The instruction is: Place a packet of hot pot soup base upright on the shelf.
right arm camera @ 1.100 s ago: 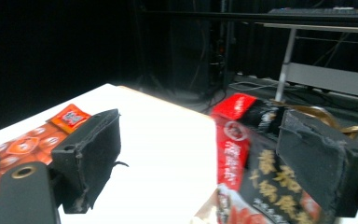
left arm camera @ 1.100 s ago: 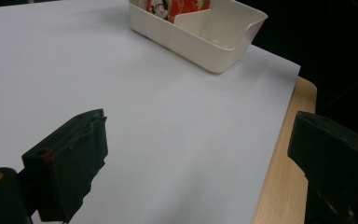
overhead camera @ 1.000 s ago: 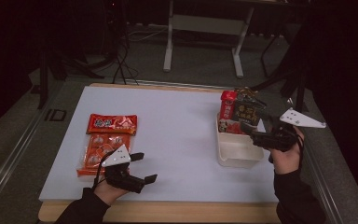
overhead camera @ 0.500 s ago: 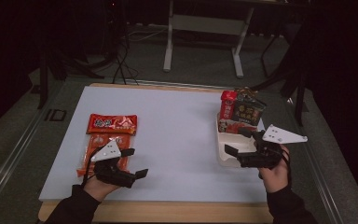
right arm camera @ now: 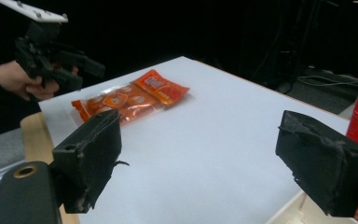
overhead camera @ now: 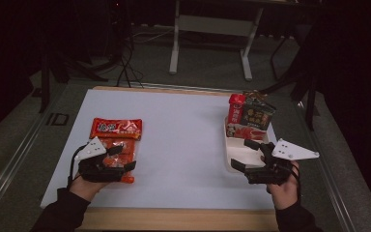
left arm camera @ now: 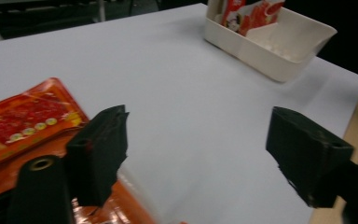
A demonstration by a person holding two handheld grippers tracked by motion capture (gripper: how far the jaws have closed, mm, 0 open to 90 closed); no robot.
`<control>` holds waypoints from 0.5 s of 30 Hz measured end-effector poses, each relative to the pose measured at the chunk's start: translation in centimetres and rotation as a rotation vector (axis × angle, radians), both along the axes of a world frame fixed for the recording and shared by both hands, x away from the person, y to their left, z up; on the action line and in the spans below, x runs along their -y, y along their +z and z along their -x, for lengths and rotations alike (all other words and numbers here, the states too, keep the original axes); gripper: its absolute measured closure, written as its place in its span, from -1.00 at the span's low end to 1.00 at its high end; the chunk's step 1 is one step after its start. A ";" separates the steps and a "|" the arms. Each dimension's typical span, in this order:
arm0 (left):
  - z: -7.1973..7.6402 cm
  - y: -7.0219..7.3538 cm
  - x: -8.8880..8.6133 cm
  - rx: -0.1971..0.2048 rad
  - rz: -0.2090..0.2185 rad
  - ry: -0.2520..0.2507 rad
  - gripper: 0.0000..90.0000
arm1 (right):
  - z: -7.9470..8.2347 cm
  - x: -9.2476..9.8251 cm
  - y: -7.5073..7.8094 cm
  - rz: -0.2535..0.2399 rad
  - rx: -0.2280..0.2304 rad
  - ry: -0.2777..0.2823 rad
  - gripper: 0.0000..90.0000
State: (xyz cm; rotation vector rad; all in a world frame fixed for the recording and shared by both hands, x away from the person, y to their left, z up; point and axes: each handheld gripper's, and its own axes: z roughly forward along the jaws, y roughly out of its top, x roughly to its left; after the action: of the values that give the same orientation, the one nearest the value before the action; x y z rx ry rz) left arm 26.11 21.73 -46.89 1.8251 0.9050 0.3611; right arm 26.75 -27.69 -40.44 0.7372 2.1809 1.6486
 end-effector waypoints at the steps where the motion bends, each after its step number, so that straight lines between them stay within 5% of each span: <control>1: 0.0 0.0 0.0 0.000 0.000 0.000 -0.41 | 0.1 0.0 0.0 -0.006 -0.002 0.005 -0.69; 9: -1.0 0.0 -2.6 0.014 0.005 0.087 -0.12 | 0.4 -0.4 -0.1 -0.004 -0.001 0.009 -0.69; 10: -1.4 0.0 -3.3 0.012 0.008 0.098 0.05 | 0.4 -0.4 -0.1 -0.008 -0.013 0.021 -0.69; 15: -2.4 -0.1 -4.7 0.013 -0.038 0.171 0.28 | 0.5 -0.7 -0.3 -0.010 -0.020 0.029 -0.69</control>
State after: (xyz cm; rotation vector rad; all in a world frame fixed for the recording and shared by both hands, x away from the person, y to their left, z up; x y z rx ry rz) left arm 28.53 26.44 -46.99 1.7827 1.0554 0.4998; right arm 26.27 -27.04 -40.70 0.7315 2.2086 1.6739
